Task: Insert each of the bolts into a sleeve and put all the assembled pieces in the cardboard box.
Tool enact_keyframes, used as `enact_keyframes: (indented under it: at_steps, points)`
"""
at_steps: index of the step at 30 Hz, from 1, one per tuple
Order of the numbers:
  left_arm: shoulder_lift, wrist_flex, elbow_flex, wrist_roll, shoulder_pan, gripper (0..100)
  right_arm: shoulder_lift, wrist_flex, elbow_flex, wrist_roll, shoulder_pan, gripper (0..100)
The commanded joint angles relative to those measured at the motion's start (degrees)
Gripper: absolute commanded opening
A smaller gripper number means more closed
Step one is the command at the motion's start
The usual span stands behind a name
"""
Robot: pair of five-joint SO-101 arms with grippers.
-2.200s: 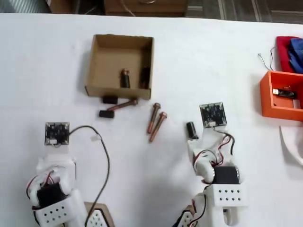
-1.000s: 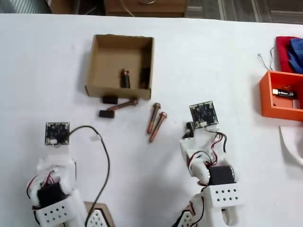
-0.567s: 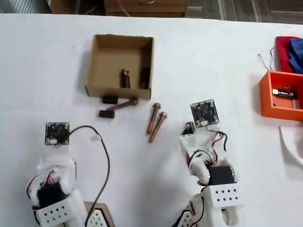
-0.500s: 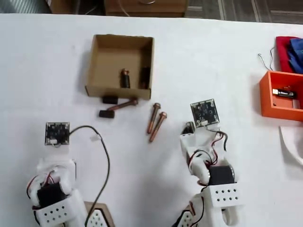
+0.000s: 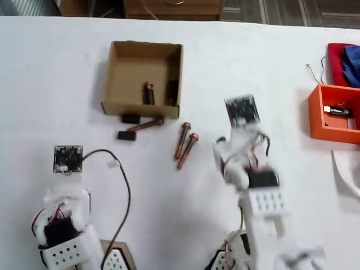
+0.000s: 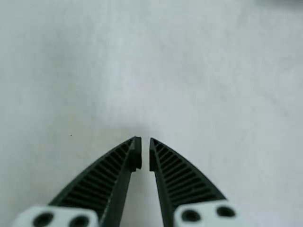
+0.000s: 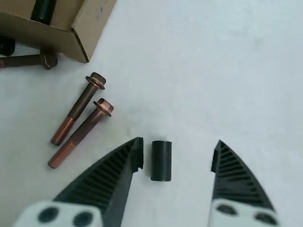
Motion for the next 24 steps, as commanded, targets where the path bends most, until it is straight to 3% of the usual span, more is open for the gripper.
enact_keyframes:
  at_steps: [1,11,24]
  points:
    - [-1.14,0.26,1.19,-0.18,0.0,6,20.0,5.85,-15.65,-0.09,0.04,22.4]
    - [-1.14,0.26,1.19,-0.18,0.0,6,40.13,18.59,-34.55,0.09,2.68,22.6]
    - [-1.14,0.26,1.19,-0.18,0.0,6,51.47,12.97,-35.34,4.13,1.71,22.3]
